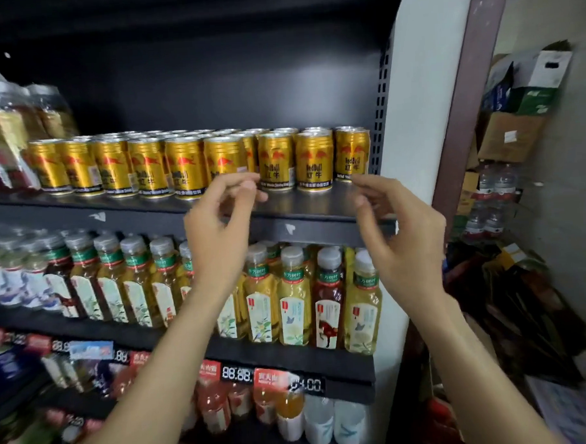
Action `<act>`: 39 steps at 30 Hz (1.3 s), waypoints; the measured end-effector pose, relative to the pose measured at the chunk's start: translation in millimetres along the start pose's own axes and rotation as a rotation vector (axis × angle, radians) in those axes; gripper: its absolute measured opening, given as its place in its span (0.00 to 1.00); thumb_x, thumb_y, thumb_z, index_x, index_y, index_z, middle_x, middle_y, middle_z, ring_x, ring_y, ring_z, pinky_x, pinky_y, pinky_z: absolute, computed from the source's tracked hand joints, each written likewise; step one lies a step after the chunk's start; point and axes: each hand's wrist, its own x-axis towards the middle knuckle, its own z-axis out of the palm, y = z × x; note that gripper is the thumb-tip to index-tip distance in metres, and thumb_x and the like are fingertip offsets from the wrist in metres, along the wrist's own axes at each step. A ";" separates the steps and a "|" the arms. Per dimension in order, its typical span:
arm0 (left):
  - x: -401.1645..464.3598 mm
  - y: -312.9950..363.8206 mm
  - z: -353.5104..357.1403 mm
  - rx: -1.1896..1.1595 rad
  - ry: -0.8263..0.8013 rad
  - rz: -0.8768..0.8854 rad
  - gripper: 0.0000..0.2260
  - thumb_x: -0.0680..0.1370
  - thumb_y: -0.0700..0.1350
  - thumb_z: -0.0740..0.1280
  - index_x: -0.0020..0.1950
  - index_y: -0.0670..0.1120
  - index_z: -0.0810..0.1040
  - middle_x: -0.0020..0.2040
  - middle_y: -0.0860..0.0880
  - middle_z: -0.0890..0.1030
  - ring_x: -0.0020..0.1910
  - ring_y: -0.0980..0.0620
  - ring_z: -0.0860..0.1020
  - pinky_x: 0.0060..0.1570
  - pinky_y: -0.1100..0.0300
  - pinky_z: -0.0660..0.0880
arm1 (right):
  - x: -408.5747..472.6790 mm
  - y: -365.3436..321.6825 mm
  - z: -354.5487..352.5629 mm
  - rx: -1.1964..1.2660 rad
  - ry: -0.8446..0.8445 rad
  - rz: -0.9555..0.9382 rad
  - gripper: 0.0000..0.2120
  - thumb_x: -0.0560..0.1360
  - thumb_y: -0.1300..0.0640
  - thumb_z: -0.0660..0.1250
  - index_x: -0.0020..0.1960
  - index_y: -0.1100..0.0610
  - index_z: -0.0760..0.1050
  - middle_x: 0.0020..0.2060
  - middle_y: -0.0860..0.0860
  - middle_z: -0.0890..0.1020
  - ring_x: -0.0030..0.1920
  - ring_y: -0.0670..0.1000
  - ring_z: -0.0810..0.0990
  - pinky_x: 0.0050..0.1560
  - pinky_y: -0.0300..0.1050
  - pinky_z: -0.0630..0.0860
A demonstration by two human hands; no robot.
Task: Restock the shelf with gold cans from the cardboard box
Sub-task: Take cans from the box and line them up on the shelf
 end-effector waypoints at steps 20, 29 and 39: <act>-341.0 -155.3 -237.2 0.375 -0.902 -0.867 0.11 0.73 0.38 0.70 0.52 0.50 0.76 0.47 0.53 0.80 0.52 0.53 0.78 0.54 0.63 0.71 | -378.7 -104.2 73.0 -0.192 -1.121 0.735 0.18 0.74 0.59 0.65 0.63 0.53 0.74 0.62 0.51 0.75 0.61 0.55 0.74 0.52 0.50 0.76; -402.4 -164.8 -199.9 0.639 -1.526 -0.665 0.33 0.71 0.52 0.73 0.72 0.51 0.64 0.71 0.48 0.66 0.68 0.45 0.68 0.61 0.52 0.69 | -430.9 -88.0 84.1 -0.584 -1.571 0.400 0.22 0.75 0.60 0.61 0.68 0.54 0.66 0.67 0.56 0.69 0.67 0.58 0.67 0.67 0.52 0.62; -421.7 -183.3 -182.6 0.650 -1.561 -0.608 0.33 0.66 0.55 0.76 0.68 0.52 0.68 0.64 0.50 0.74 0.60 0.46 0.75 0.55 0.53 0.73 | -421.6 -56.0 106.6 -0.711 -1.792 0.046 0.25 0.75 0.55 0.64 0.71 0.50 0.64 0.73 0.59 0.58 0.72 0.59 0.58 0.68 0.51 0.59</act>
